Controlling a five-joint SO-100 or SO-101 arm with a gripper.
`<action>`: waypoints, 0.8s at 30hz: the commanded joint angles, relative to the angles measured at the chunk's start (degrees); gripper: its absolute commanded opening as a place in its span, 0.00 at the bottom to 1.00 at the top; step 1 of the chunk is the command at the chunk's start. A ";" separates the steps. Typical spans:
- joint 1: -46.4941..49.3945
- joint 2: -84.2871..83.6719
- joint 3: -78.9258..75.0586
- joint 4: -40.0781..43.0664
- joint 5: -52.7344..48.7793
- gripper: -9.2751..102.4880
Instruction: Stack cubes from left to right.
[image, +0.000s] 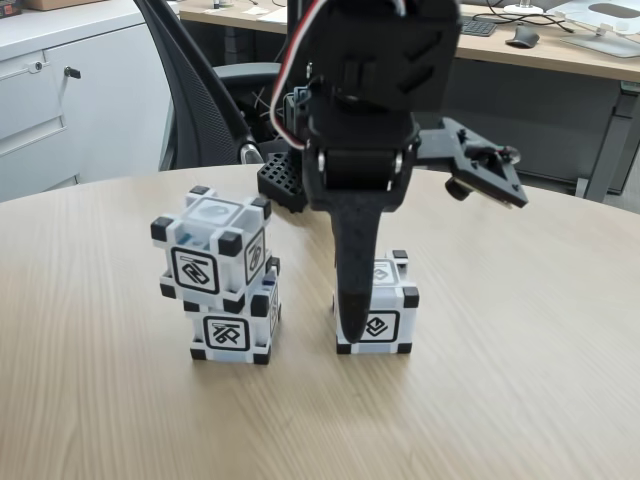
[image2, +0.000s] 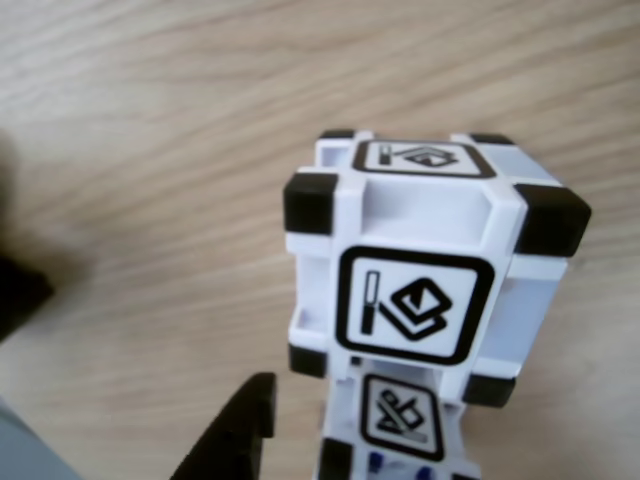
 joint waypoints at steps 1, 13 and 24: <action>-1.85 -0.09 0.09 -0.53 0.18 0.54; -6.06 -4.04 0.26 -0.88 3.52 0.53; -6.06 -9.23 -0.53 -0.97 2.99 0.50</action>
